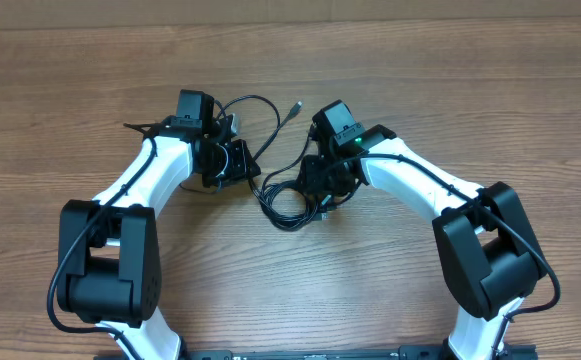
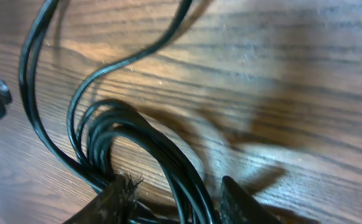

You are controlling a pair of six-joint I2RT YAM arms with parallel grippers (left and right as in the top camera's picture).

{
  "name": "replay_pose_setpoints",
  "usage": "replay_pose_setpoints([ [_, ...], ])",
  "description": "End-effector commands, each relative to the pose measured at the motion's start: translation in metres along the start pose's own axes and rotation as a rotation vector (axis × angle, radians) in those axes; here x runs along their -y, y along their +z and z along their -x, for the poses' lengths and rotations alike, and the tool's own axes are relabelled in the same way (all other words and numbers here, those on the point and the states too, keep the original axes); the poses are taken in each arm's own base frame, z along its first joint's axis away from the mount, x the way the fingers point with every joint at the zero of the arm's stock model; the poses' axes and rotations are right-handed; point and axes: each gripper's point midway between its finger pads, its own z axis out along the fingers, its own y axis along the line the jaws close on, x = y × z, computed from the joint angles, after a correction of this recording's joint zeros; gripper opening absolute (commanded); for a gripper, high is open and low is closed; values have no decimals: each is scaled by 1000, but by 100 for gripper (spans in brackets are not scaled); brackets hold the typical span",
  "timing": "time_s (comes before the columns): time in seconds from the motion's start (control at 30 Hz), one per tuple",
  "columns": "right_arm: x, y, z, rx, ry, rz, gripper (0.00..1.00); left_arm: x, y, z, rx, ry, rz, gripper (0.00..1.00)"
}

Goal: Untangle cables

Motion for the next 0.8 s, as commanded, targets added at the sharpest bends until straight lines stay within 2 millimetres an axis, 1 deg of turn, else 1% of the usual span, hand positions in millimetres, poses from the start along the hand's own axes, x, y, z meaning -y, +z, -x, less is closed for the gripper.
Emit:
replay_pose_setpoints([
  [0.0,-11,-2,1,4,-5,20,45,6,-2,-3,-7,7,-21,27],
  [0.2,-20,5,-9,-10,-27,0,45,5,-2,-8,-25,-3,-14,26],
  [0.27,-16,7,-8,11,2,-47,45,5,-2,-11,-39,-6,-10,23],
  [0.3,-13,7,-8,22,18,-67,45,5,-1,-14,-49,-9,-7,20],
  [0.33,-11,8,-6,36,42,-89,44,6,0,-18,-64,-12,-3,13],
  [0.37,-11,8,-7,39,46,-93,44,6,0,-22,-76,-13,0,8],
  [0.47,-10,8,-6,46,64,-103,38,4,1,-37,-128,-27,32,8],
  [0.6,-9,10,-7,42,65,-106,27,-5,0,-54,-188,-53,96,7],
  [0.67,-7,12,-7,38,85,-110,25,-6,-1,-59,-207,-64,101,7],
  [0.77,-4,20,-9,24,115,-119,25,4,-4,-71,-264,-94,39,4],
])
